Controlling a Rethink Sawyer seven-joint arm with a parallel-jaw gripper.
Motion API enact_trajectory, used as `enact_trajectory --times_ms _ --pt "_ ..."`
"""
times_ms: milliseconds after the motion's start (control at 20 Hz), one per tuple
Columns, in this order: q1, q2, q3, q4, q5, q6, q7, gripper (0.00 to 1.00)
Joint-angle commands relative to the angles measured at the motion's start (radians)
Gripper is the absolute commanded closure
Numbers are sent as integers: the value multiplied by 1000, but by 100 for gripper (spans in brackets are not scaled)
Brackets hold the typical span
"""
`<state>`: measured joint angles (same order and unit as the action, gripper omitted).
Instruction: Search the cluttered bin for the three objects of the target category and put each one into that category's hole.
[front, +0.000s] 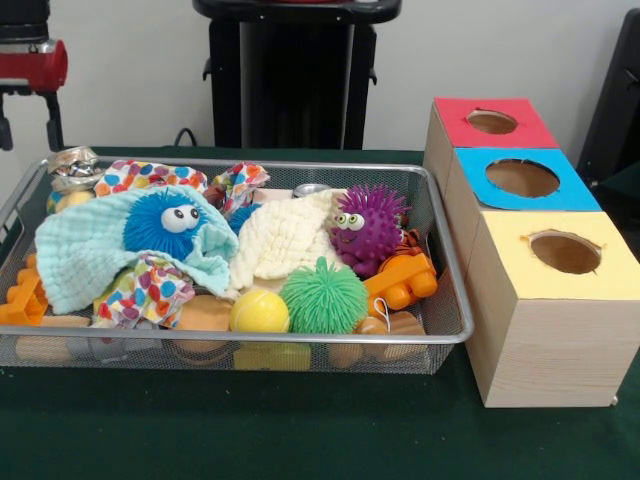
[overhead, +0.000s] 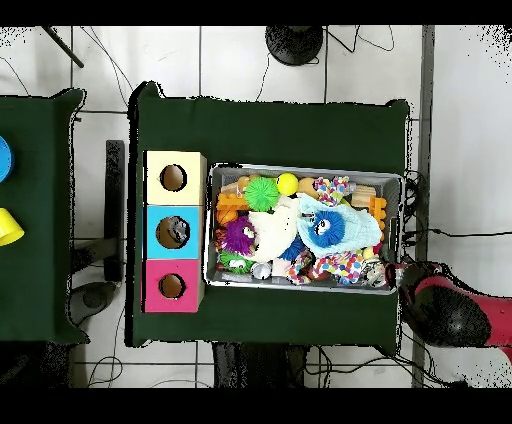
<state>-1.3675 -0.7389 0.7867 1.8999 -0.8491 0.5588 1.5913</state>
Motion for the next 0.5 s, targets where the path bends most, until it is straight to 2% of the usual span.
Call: enact_trajectory --times_ms 50,250,500 --pt "23 6 24 12 -16 64 -206 0" --pt "16 22 18 22 -72 1 -205 0" --pt "43 -34 -23 56 -56 -22 -82 0"
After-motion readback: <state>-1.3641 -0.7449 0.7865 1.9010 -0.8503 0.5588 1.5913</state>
